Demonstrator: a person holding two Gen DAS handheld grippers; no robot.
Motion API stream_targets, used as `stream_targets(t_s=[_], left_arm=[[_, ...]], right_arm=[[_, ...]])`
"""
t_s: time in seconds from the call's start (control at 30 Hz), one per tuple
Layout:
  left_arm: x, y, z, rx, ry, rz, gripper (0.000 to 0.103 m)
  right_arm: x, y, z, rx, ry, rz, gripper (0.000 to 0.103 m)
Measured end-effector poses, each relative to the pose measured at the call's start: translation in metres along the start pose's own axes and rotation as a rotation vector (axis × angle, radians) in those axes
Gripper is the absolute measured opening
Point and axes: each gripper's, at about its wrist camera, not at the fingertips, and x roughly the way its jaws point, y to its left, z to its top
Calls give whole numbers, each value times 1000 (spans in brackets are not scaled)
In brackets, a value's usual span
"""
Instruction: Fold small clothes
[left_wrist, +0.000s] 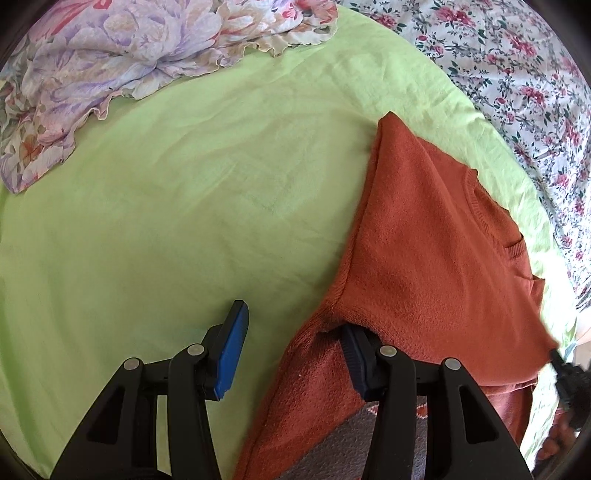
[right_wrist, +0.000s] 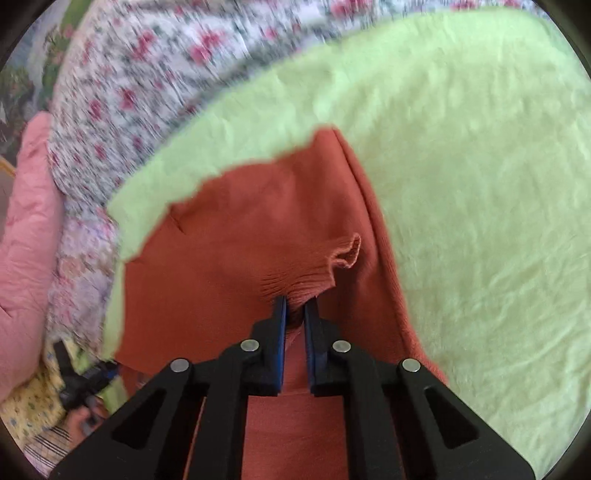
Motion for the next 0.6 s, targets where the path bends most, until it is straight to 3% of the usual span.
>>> stream_targets(t_s=[0.1, 0.17, 0.23, 0.37, 0.6], left_arm=[[2, 0, 0, -3, 0, 5, 51], [3, -1, 0, -7, 0, 11, 51], [3, -2, 0, -6, -1, 13, 51], [2, -1, 0, -3, 1, 1, 51], [-6, -4, -6, 48, 27, 19, 50]], right_arm=[[-8, 18, 6, -45, 26, -67, 10], [4, 17, 11, -45, 69, -124, 18], [9, 7, 12, -22, 55, -153, 18], [15, -16, 8, 52, 59, -117, 18], [16, -20, 1, 53, 90, -102, 18]])
